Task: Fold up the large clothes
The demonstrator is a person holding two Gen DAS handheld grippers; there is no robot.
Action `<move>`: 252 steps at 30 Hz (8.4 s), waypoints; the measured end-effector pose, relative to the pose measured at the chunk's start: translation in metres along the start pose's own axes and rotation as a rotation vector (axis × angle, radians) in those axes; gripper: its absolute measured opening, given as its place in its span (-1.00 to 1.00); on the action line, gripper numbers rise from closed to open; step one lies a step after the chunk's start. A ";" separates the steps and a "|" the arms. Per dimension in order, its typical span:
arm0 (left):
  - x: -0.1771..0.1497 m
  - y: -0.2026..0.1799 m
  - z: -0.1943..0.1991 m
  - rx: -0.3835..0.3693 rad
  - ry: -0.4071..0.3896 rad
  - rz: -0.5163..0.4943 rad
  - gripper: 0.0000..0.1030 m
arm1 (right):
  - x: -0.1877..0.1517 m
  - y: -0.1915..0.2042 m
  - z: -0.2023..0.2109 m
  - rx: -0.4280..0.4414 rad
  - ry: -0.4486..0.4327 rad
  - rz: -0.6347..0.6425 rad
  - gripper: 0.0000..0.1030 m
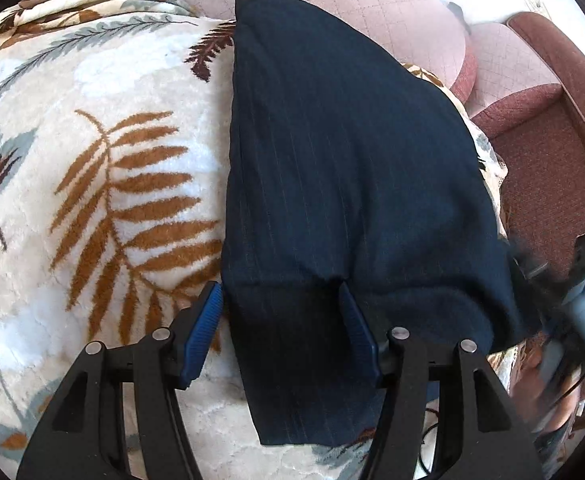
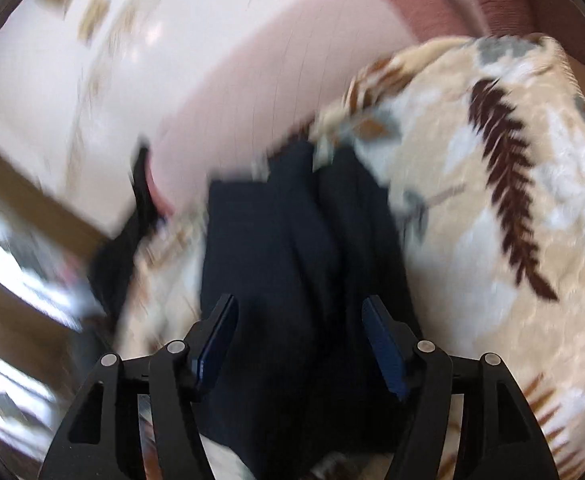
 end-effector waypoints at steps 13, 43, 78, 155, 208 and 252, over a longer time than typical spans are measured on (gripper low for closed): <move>-0.011 -0.007 0.008 0.043 -0.001 -0.036 0.15 | -0.005 -0.038 0.020 -0.044 -0.067 -0.073 -0.91; 0.056 0.024 0.002 -0.048 -0.037 0.074 0.42 | 0.059 -0.001 0.003 0.023 -0.244 -0.107 -0.79; 0.060 0.041 -0.023 -0.282 0.050 0.269 0.42 | 0.061 -0.028 -0.031 0.002 -0.056 -0.239 0.36; -0.122 0.111 0.094 0.163 -0.081 0.098 0.38 | -0.204 0.091 0.014 -0.118 -0.072 0.112 -0.31; -0.188 0.092 0.143 0.363 -0.099 -0.184 0.41 | -0.213 0.086 0.085 -0.453 -0.015 0.234 0.79; -0.246 -0.015 0.153 0.277 -0.098 -0.306 0.59 | -0.272 0.072 0.153 -0.484 -0.145 0.255 1.00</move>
Point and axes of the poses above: each gripper's, at about its wrist camera, not at the fingertips, and z roughly against the way its jaws point, y to its left, x to its top, the point moved 6 cm from there along -z, roughly the way its jaws point, and after that the axes turned 11 degrees about -z, right-handed, at the moved point
